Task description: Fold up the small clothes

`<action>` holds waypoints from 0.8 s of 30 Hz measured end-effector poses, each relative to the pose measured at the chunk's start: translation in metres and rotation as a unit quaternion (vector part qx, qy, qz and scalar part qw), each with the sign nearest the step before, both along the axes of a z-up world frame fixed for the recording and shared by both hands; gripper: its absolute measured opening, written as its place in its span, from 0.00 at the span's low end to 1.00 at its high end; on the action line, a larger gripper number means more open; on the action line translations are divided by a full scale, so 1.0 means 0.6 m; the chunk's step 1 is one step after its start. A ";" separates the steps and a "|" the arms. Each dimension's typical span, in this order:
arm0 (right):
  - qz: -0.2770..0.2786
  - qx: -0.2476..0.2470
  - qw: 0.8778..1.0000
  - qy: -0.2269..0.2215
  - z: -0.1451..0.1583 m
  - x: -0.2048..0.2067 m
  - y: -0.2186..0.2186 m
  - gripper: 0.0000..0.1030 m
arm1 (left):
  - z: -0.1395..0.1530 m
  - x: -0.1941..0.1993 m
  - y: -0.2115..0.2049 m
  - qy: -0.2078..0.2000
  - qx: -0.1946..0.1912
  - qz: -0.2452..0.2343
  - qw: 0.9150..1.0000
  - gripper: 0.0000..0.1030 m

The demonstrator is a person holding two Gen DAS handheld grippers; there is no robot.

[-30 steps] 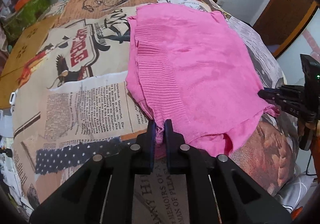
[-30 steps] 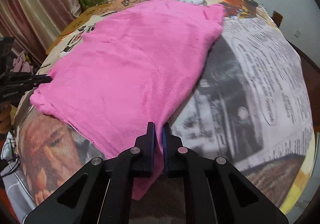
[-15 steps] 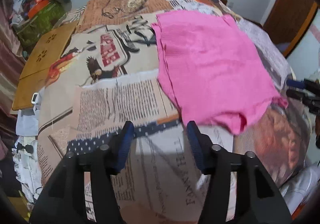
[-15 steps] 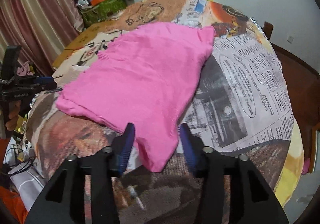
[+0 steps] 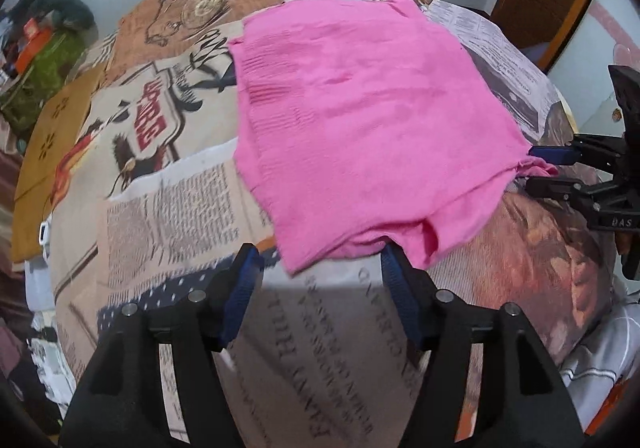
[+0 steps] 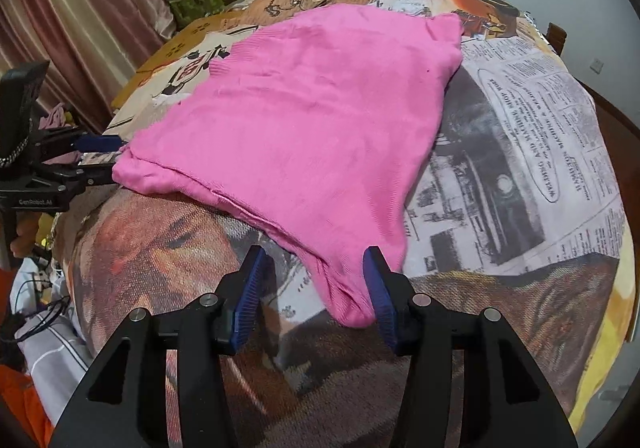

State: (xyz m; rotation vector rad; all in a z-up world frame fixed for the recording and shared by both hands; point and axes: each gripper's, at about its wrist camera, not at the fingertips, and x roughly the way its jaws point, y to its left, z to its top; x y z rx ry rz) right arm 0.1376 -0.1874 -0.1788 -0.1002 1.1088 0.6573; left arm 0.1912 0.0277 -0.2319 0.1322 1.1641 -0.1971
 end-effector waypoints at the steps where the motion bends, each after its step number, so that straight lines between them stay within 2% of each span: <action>1: 0.003 0.000 1.000 -0.003 0.000 0.000 0.002 0.45 | -0.001 0.005 -0.002 0.001 0.000 -0.001 1.000 0.62; 6: 0.017 -0.006 1.000 -0.014 -0.004 0.005 0.013 0.45 | -0.002 0.017 -0.008 -0.010 -0.003 -0.006 1.000 0.62; 8: 0.017 -0.001 1.000 -0.014 -0.005 0.008 0.014 0.41 | -0.003 0.019 -0.010 -0.019 -0.004 -0.009 1.000 0.59; 10: 0.016 0.004 1.000 -0.013 -0.008 0.010 0.016 0.23 | -0.004 0.021 -0.011 -0.009 -0.031 -0.020 0.999 0.41; 11: 0.015 0.005 1.000 -0.013 -0.009 0.010 0.017 0.19 | -0.004 0.022 -0.010 -0.008 -0.037 -0.018 0.999 0.38; 13: 0.014 0.006 1.000 -0.014 -0.010 0.011 0.019 0.11 | -0.004 0.026 -0.008 -0.007 -0.040 -0.012 0.999 0.20; 15: 0.011 0.012 1.000 -0.012 -0.009 0.013 0.018 0.10 | -0.006 0.030 -0.002 -0.006 -0.037 0.003 0.999 0.11; 18: 0.011 0.017 1.000 -0.016 -0.004 0.012 0.016 0.08 | -0.002 0.033 0.010 -0.003 -0.059 0.021 0.998 0.10; 24: -0.002 0.037 0.999 -0.039 0.024 0.019 0.007 0.07 | 0.026 0.035 0.012 -0.030 -0.063 0.030 0.997 0.09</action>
